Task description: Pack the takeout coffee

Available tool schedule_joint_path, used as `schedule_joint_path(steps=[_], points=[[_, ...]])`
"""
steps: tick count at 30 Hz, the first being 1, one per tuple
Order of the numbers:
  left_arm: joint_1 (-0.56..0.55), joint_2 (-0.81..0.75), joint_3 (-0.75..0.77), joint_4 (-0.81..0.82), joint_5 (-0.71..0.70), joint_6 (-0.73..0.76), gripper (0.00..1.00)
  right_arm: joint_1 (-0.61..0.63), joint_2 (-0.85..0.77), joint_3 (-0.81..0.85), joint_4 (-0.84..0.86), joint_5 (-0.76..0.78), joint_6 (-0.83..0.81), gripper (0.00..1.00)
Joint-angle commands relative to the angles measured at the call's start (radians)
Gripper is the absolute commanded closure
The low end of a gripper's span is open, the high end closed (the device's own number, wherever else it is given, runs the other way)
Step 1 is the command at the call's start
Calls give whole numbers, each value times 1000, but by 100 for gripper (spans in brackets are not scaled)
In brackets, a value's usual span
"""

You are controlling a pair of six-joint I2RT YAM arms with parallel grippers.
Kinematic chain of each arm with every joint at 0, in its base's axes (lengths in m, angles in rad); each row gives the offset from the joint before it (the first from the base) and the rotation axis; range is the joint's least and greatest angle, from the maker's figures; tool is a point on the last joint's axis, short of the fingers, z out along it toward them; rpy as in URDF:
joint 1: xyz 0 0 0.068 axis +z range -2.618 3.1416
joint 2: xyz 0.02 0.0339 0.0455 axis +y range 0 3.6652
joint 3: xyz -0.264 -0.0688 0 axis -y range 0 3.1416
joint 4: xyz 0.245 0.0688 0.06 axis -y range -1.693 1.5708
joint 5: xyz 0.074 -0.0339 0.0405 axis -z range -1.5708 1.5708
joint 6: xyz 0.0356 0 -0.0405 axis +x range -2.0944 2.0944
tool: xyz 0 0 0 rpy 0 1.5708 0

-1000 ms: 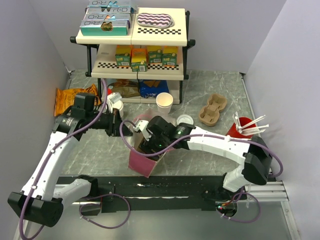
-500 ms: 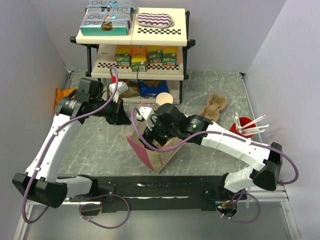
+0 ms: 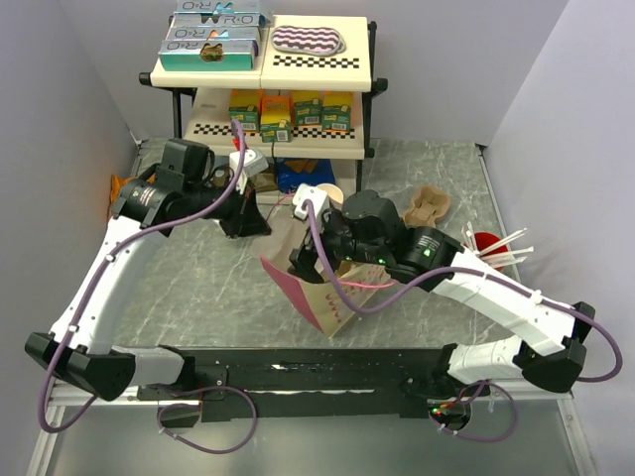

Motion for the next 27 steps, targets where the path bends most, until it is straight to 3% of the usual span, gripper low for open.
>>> schedule_joint_path(steps=[1, 3, 6, 12, 14, 15, 18, 27], points=[[1, 17, 74, 46, 131, -9, 99, 4, 39, 26, 102, 204, 110, 0], [1, 23, 102, 56, 168, -29, 99, 6, 60, 60, 103, 280, 147, 0], [1, 22, 128, 66, 203, -48, 99, -7, 103, 123, 85, 210, 277, 0], [2, 11, 105, 26, 188, -23, 99, -28, 142, 218, 111, 243, 371, 0], [2, -7, 68, 29, 174, -19, 99, -74, 151, 236, 155, 170, 385, 0], [2, -12, 53, 30, 168, -16, 99, -88, 159, 238, 166, 45, 383, 0], [2, -31, 14, 9, 112, 18, 99, -114, 154, 256, 156, -77, 328, 0], [1, -58, 69, -69, -88, 250, 99, -180, -70, 174, 107, -85, 127, 0]])
